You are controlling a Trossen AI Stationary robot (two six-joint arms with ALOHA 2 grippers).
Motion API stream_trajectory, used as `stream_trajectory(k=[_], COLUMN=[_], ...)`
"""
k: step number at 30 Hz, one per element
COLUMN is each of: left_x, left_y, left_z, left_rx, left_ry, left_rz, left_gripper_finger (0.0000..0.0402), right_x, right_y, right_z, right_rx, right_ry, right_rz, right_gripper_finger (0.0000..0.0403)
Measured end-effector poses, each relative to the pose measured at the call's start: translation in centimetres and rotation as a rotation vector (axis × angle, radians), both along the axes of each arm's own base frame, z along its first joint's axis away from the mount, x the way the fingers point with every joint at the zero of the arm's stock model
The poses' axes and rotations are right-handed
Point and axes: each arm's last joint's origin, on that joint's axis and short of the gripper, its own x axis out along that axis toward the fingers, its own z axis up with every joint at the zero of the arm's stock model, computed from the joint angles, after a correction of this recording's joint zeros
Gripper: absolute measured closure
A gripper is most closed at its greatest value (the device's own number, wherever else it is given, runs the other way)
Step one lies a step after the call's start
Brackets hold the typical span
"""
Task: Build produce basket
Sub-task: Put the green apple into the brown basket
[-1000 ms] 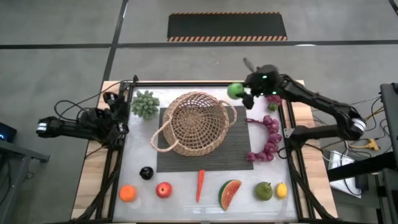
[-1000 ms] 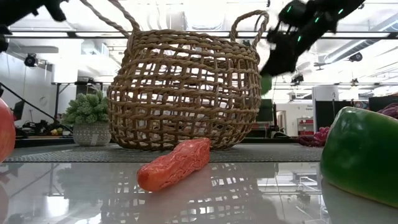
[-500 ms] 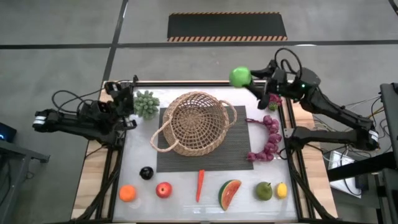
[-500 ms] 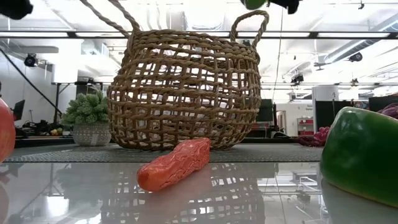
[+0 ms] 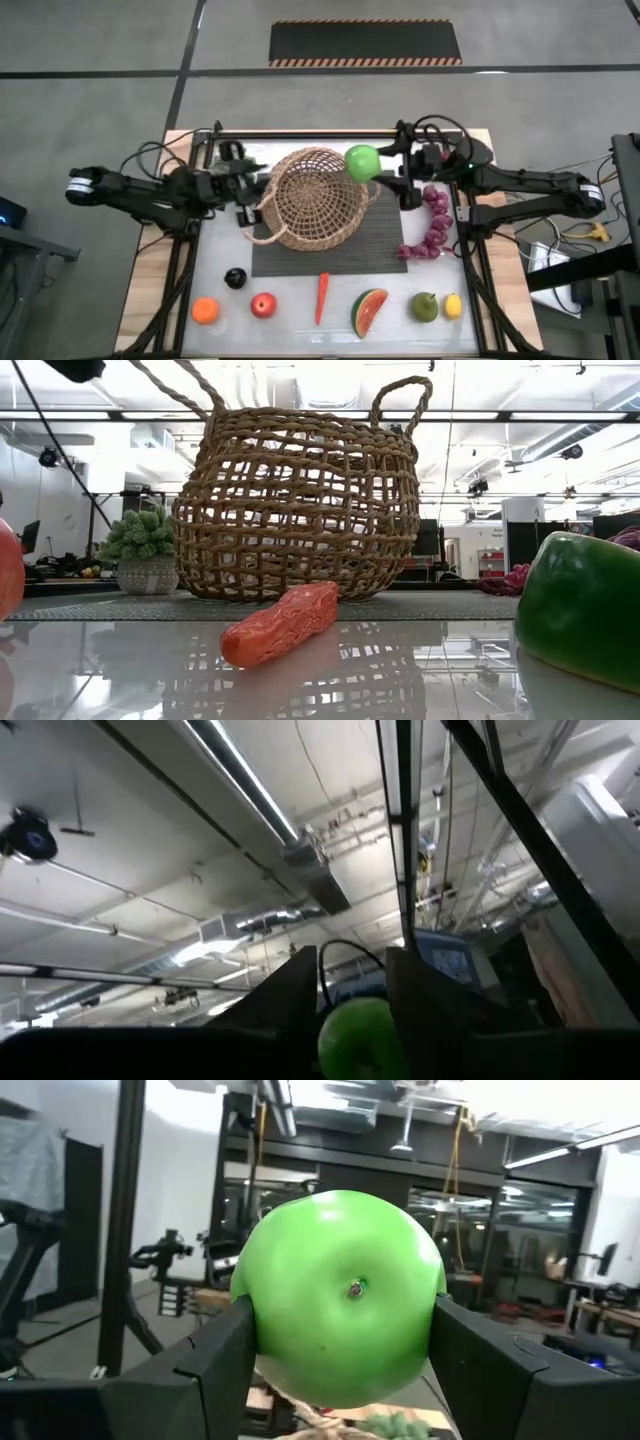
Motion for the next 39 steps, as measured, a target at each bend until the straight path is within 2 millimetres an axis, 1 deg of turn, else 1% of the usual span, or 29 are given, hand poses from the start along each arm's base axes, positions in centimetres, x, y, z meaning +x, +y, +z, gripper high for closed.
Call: stream_trajectory(k=[4, 8, 10, 13, 15, 17, 20, 23, 26, 28, 33, 39], left_x=[1.1, 3.1, 3.8, 5.2, 6.3, 7.1, 8.2, 9.1, 9.4, 9.5, 9.7, 9.8], left_y=[-0.1, -0.3, -0.3, -0.4, -0.5, -0.5, -0.3, -0.1, -0.1, -0.2, -0.5, -0.7], left_z=[0.1, -1.1, -1.2, -1.3, -1.7, -1.9, -2.1, -2.6, -2.8, -2.7, -2.8, -3.4], left_rx=[0.0, 0.006, 0.006, 0.007, 0.007, -0.019, -0.112, -0.214, -0.223, -0.208, -0.137, -0.1], left_ry=[0.011, 0.094, 0.1, 0.118, 0.148, 0.162, 0.174, 0.234, 0.275, 0.269, 0.286, 0.381], left_rz=[-0.005, -0.005, -0.005, -0.006, -0.005, -0.001, 0.034, 0.085, 0.106, 0.084, -0.017, -0.048], left_gripper_finger=[0.0297, 0.0297, 0.0296, 0.0282, 0.0259, 0.0227, 0.0171, 0.0123, 0.0095, 0.0085, 0.0081, 0.0081], right_x=[0.0, 0.3, 0.3, 0.8, 1.4, 2.1, 2.7, 3.1, 3.5, 3.5, 3.5, 3.6], right_y=[0.6, 0.9, 1.0, 1.2, 1.4, 1.6, 1.6, 1.6, 1.6, 1.6, 1.5, 1.4], right_z=[0.2, 0.0, 0.1, -0.2, -0.6, -1.1, -1.3, -1.5, -1.8, -1.7, -1.8, -1.9], right_rx=[-0.015, -0.023, -0.026, -0.036, -0.047, -0.049, -0.06, -0.073, -0.072, -0.073, -0.074, -0.069], right_ry=[-0.024, -0.016, -0.025, -0.02, -0.006, 0.007, 0.014, 0.019, 0.037, 0.033, 0.037, 0.053], right_rz=[0.021, 0.036, 0.037, 0.047, 0.055, 0.064, 0.066, 0.061, 0.064, 0.065, 0.049, 0.03], right_gripper_finger=[0.0158, 0.0158, 0.0158, 0.0158, 0.0158, 0.0158, 0.0158, 0.0158, 0.0158, 0.0158, 0.0158, 0.0158])
